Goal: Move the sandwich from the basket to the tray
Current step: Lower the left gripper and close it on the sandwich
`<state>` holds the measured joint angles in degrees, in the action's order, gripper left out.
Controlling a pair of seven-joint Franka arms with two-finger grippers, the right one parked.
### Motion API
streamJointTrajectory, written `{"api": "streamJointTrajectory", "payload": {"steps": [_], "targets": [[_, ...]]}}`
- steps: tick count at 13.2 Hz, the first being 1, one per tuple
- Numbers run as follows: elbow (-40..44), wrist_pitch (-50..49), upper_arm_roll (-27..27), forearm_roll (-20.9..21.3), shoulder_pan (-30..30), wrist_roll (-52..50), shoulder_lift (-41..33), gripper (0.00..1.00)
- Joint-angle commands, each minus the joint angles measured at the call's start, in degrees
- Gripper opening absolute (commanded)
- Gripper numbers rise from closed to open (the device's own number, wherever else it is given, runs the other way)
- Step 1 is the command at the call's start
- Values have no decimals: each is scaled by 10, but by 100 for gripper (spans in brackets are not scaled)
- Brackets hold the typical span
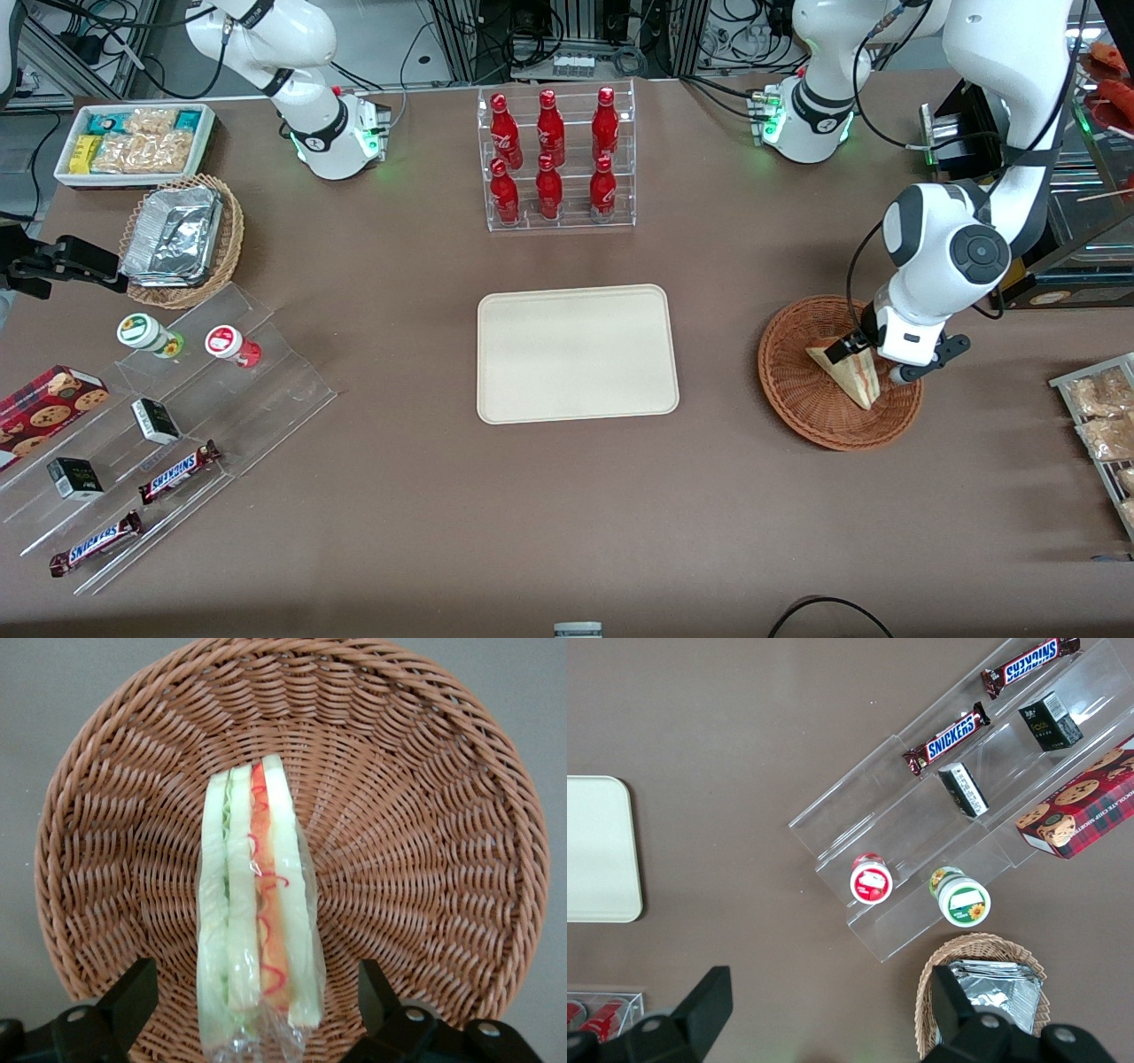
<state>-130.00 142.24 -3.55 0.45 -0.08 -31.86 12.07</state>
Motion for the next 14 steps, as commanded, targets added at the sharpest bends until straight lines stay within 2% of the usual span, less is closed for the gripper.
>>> {"api": "streamJointTrajectory", "payload": {"steps": [1,2,3,4,5,6,7,11,14], "targets": [[-2,24,4,3,3,-8,14,100],[-3,29,7,3,3,-8,16,99],[-3,30,7,3,3,-8,19,93],[-3,30,7,3,3,-10,19,74],[-3,29,7,3,3,-12,18,33],[-3,26,7,3,3,-18,17,11],[-3,23,7,3,3,-26,16,0],[4,-17,7,3,0,-34,-5,0],[36,-84,1,3,-7,-32,-26,0]]}}
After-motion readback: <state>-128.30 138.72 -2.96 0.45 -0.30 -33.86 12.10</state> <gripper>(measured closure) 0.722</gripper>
